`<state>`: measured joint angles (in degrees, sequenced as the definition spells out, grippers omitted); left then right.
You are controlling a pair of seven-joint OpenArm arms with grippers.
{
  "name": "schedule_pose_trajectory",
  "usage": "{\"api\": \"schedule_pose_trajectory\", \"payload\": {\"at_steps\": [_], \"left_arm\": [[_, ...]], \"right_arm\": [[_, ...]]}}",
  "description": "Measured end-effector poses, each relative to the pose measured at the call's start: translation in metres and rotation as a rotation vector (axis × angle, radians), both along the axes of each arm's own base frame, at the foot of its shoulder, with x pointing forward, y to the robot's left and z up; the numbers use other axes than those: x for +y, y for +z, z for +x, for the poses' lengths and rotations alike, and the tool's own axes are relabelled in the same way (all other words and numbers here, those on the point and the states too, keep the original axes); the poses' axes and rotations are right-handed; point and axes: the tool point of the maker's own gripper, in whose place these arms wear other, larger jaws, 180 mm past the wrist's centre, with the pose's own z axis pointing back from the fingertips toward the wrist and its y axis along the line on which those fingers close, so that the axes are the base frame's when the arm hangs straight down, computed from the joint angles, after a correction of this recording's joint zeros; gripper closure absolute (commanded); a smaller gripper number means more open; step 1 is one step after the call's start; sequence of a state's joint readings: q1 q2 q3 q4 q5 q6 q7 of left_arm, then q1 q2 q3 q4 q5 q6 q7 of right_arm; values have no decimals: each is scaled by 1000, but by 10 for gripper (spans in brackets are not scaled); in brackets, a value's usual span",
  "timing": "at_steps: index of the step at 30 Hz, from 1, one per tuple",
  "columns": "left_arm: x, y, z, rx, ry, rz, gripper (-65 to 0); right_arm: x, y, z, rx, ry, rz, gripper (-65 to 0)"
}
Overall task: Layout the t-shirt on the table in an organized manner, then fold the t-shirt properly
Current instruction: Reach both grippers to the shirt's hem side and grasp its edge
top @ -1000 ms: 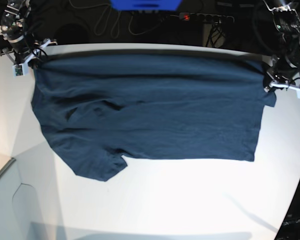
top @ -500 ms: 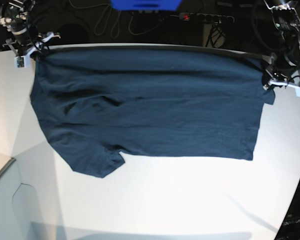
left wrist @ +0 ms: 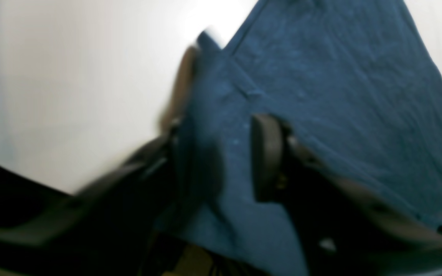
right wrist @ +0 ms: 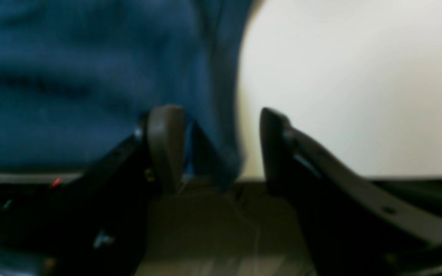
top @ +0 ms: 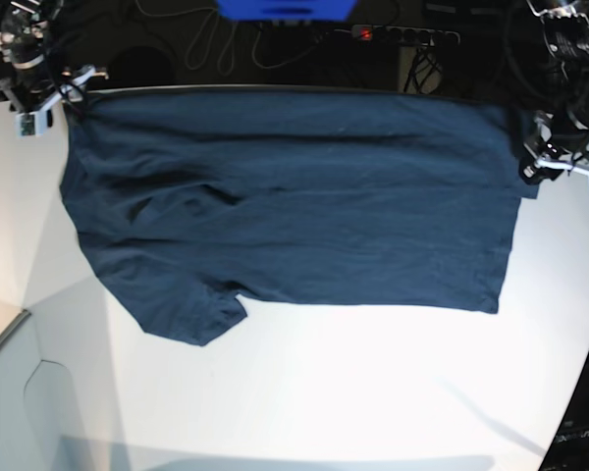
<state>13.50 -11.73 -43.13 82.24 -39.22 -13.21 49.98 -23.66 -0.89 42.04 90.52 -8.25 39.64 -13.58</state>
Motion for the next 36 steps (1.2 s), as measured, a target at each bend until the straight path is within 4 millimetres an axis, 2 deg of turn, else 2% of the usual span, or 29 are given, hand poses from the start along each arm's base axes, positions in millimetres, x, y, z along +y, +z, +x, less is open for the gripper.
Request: {"api": "schedule_pose_trajectory", "payload": {"at_steps": [3, 7, 11, 14, 16, 18, 21, 23, 26, 29, 32, 36], "left_arm": [[-3, 9, 0, -14, -17, 19, -353], [-2, 31, 15, -76, -33, 55, -423], [3, 47, 41, -143, -14, 72, -431], [6, 72, 73, -265, 4, 86, -431], [10, 77, 90, -307, 33, 71, -431], [12, 70, 99, -310, 56, 41, -431], [19, 49, 111, -290, 119, -7, -431], [24, 39, 120, -273, 139, 14, -432], [31, 35, 138, -258, 132, 104, -433], [24, 27, 155, -248, 88, 168, -433], [13, 8, 162, -213, 60, 185, -433], [13, -10, 169, -170, 50, 211, -433]], "right_arm": [[-12, 28, 11, -90, -34, -30, -347], [-17, 47, 33, -157, -30, -38, -348], [-22, 71, 87, -296, -35, -21, -350], [-13, 65, 126, -310, 2, 20, -366], [-9, 58, 149, -296, 25, 20, -377], [-5, 43, 167, -252, 40, 30, -383], [3, 23, 193, -193, 52, 59, -384], [6, 16, 208, -169, 62, 76, -384], [3, 4, 222, -114, 73, 92, -384], [-2, -4, 232, -90, 75, 128, -385], [-11, -19, 230, -29, 67, 162, -385], [-5, -28, 231, -30, 66, 214, -385]]}}
